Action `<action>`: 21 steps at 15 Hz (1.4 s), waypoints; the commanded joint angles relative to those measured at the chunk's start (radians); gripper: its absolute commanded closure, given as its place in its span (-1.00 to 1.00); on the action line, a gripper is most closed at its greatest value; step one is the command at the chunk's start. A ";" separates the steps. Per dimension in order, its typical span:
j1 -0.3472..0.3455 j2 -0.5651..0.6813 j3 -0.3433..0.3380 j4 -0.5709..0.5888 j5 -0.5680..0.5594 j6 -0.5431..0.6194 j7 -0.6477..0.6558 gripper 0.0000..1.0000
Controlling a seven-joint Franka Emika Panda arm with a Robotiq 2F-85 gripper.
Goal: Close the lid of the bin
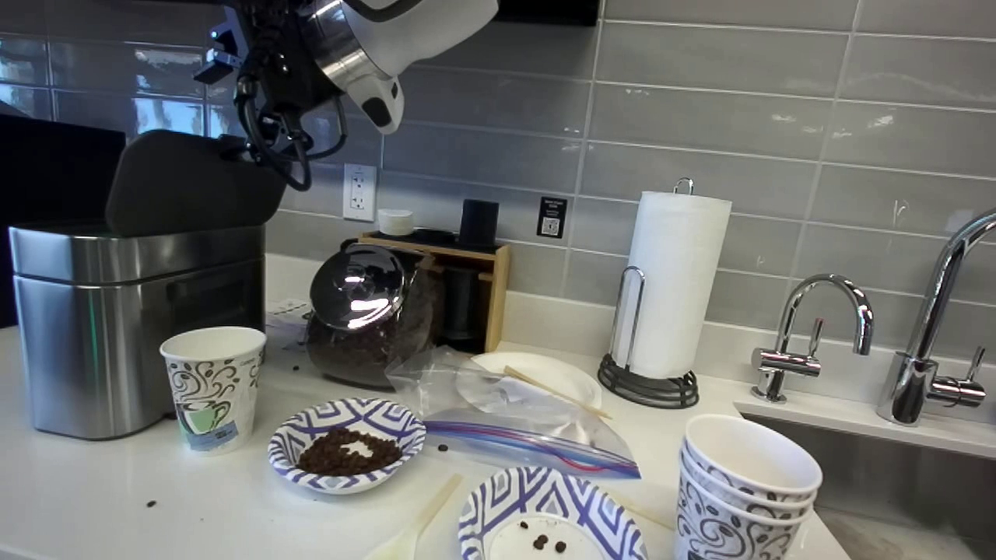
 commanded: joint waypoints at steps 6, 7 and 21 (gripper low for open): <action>0.029 0.036 0.040 0.048 0.028 -0.032 0.068 -1.00; 0.031 0.038 0.042 0.050 0.028 -0.033 0.068 -1.00; 0.037 0.068 0.057 0.079 0.054 -0.103 0.080 -1.00</action>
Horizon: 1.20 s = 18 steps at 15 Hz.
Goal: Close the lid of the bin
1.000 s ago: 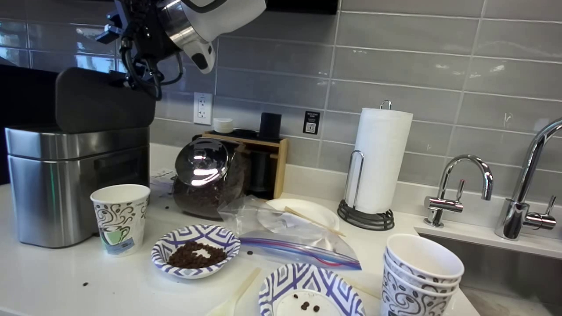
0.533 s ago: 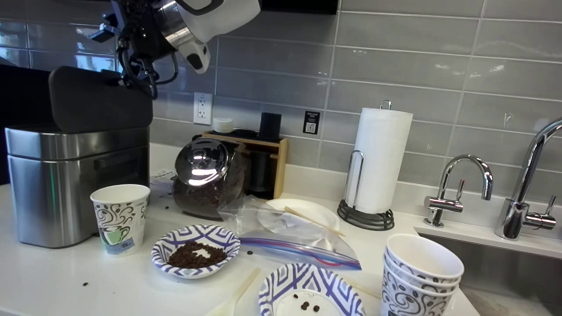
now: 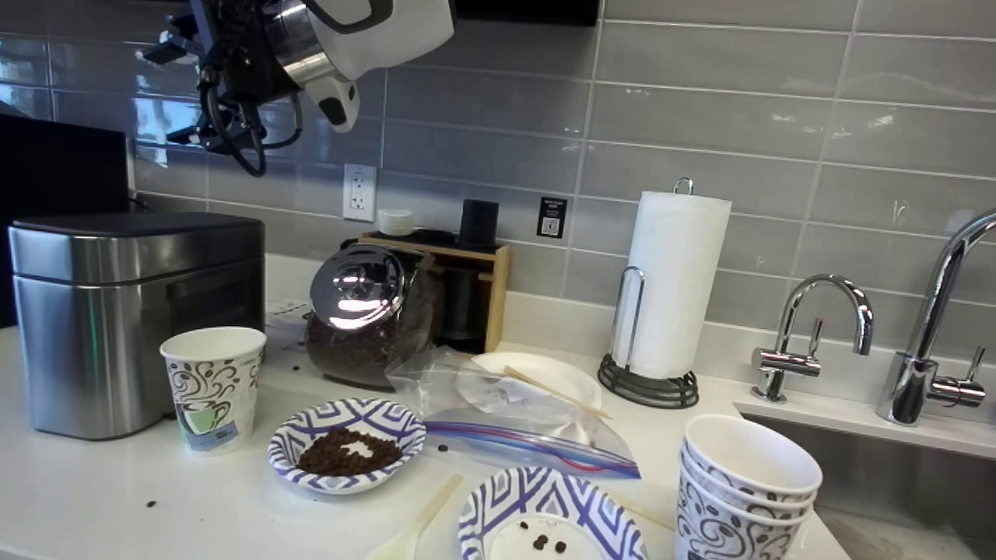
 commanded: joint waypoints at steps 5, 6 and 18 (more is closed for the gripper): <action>0.005 0.029 -0.001 0.032 0.016 -0.025 0.033 -1.00; 0.006 0.029 -0.001 0.032 0.013 -0.023 0.034 -1.00; 0.030 -0.049 0.010 -0.021 -0.052 0.084 -0.166 -1.00</action>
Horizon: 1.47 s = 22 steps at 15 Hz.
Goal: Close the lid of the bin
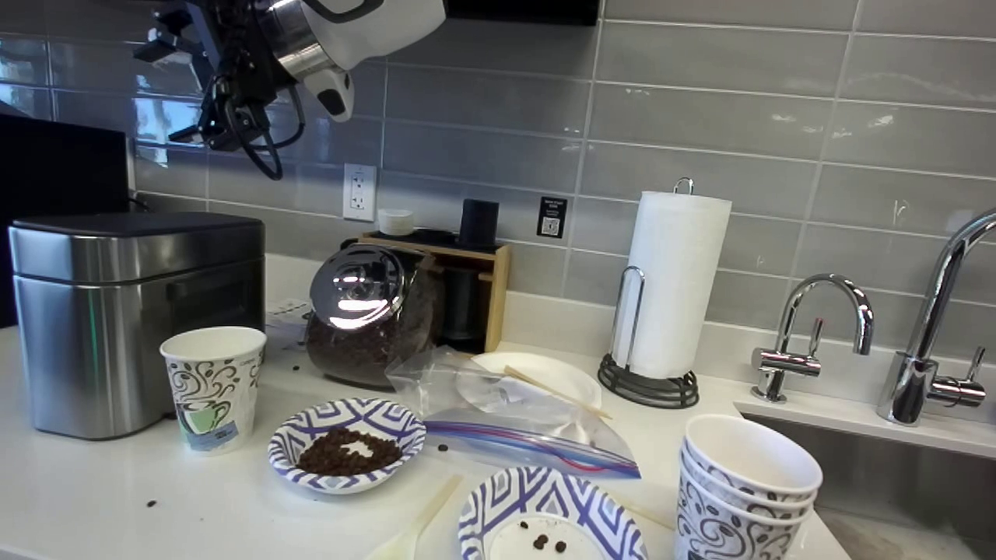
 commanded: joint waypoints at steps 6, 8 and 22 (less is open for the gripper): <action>0.022 -0.082 0.015 -0.065 -0.041 0.164 -0.172 -1.00; 0.025 -0.092 0.017 -0.065 -0.067 0.171 -0.071 -1.00; 0.040 -0.250 0.035 -0.153 -0.397 0.271 0.098 -1.00</action>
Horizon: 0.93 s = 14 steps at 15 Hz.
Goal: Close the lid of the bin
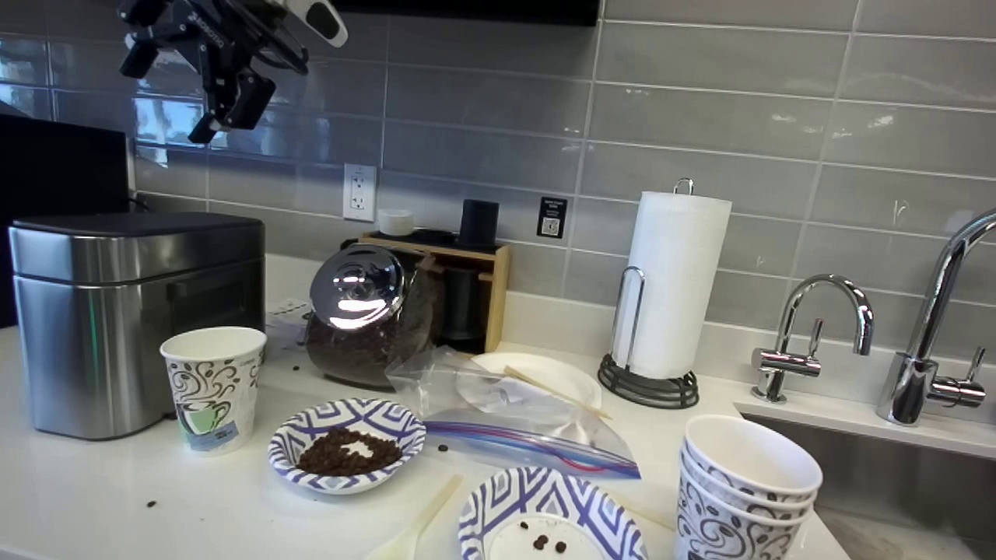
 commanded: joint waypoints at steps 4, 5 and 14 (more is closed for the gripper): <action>0.010 -0.109 -0.004 -0.102 -0.096 0.113 0.018 -1.00; 0.009 -0.124 -0.010 -0.109 -0.103 0.107 0.019 -1.00; 0.012 -0.201 -0.053 -0.141 -0.143 0.091 -0.003 -1.00</action>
